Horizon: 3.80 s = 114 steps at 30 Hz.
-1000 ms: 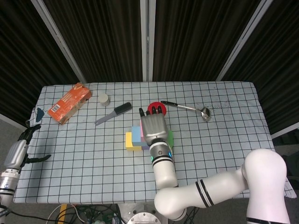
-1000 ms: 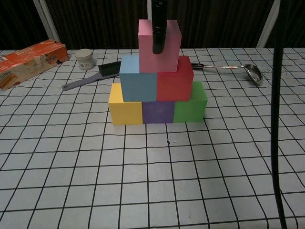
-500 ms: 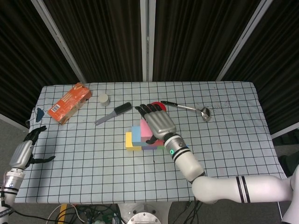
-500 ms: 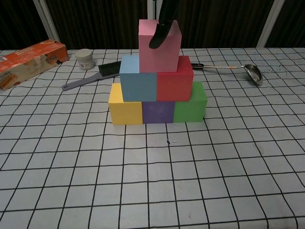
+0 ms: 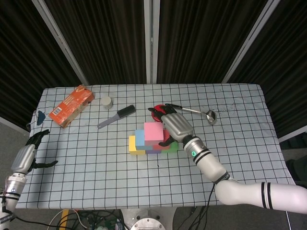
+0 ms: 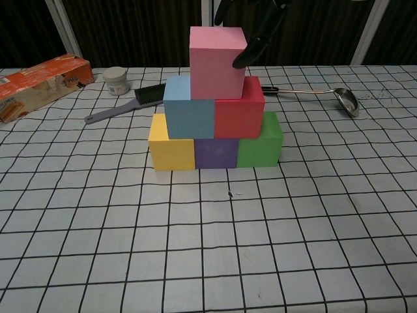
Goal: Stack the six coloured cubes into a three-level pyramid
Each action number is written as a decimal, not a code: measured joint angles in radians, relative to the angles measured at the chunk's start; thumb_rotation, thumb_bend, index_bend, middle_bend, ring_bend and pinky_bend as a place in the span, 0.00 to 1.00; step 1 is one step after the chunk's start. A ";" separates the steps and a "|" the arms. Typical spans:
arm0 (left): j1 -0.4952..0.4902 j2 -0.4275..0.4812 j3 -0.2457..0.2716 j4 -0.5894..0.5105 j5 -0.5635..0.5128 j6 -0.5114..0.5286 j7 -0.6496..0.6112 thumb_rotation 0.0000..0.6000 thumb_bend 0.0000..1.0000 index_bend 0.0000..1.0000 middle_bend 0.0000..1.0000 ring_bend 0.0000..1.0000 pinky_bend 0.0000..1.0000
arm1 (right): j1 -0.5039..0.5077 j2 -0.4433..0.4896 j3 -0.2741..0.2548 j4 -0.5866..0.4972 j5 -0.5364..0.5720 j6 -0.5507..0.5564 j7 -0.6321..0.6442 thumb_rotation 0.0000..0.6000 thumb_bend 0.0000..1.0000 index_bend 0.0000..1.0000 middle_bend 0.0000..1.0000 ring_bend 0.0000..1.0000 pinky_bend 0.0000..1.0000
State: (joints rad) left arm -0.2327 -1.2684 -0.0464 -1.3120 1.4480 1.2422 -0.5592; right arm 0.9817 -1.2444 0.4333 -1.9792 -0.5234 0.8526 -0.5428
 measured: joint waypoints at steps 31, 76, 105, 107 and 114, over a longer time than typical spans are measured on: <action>-0.005 0.004 0.001 -0.012 -0.003 -0.006 0.015 1.00 0.06 0.05 0.09 0.00 0.07 | -0.056 -0.029 -0.098 0.026 -0.241 0.102 0.270 1.00 0.12 0.00 0.49 0.03 0.00; -0.012 0.008 -0.002 -0.020 -0.008 -0.011 0.046 1.00 0.06 0.05 0.09 0.00 0.07 | -0.025 -0.019 -0.130 0.067 -0.285 0.067 0.329 1.00 0.14 0.00 0.50 0.04 0.00; -0.016 0.005 -0.002 -0.019 -0.012 -0.018 0.065 1.00 0.06 0.05 0.09 0.00 0.07 | 0.002 -0.025 -0.140 0.079 -0.261 0.060 0.323 1.00 0.16 0.00 0.50 0.04 0.00; -0.016 0.006 -0.002 -0.020 -0.011 -0.017 0.065 1.00 0.06 0.05 0.09 0.00 0.07 | 0.003 -0.025 -0.141 0.080 -0.261 0.059 0.324 1.00 0.16 0.00 0.50 0.04 0.00; -0.016 0.007 -0.002 -0.020 -0.012 -0.017 0.062 1.00 0.06 0.05 0.09 0.00 0.07 | 0.003 -0.026 -0.134 0.085 -0.267 0.056 0.342 1.00 0.16 0.00 0.50 0.04 0.00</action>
State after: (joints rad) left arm -0.2486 -1.2614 -0.0489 -1.3317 1.4364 1.2251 -0.4971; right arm 0.9850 -1.2703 0.2992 -1.8946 -0.7906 0.9082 -0.2003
